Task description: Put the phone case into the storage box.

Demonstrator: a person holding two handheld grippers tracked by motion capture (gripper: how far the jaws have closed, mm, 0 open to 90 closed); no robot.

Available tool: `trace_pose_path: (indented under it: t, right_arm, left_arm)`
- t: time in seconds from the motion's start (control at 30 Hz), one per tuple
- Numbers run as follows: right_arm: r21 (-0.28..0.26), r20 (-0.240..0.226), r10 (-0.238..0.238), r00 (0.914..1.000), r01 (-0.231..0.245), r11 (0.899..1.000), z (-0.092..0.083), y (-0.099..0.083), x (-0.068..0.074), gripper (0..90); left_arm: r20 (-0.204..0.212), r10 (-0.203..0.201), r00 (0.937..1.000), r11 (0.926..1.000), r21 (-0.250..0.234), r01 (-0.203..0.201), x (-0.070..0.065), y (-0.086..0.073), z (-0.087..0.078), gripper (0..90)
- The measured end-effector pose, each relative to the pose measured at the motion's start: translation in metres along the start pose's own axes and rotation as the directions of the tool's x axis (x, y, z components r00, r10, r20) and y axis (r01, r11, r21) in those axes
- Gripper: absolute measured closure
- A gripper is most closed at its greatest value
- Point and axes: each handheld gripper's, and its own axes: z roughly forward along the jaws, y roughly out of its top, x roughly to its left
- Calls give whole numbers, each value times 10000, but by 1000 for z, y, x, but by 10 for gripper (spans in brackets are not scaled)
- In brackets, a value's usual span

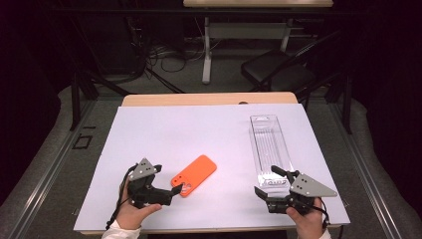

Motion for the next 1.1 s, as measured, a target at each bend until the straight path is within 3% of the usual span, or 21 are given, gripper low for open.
trace_pose_path:
  t: [0.1, 0.23, 0.53, 0.73, 1.1]
  right_arm:
    - [-3, 19, 27, 10000, -27, 10000, 0, 0, 1, 145]
    - [-18, 31, -23, 10000, 23, 10000, 0, 0, 0, 145]
    - [-9, 5, -26, 10000, 26, 10000, 0, 0, 1, 145]
    - [32, -14, 26, 10000, -26, 10000, -1, 0, 1, 145]
    - [18, -15, -40, 10000, 40, 10000, 0, 0, 1, 145]
  left_arm:
    - [9, -60, 10000, 9999, 88, 60, 0, 7, 0, 6]
    - [-131, 173, 9998, 9994, 314, -169, -1, 13, 1, 5]
    - [268, 52, 9996, 9958, 915, -76, 0, 28, 8, 8]
    - [261, 191, 9995, 9915, 1281, -223, -1, 35, 13, 7]
    - [358, -109, 9993, 9866, 1628, 50, 4, 40, 19, 6]
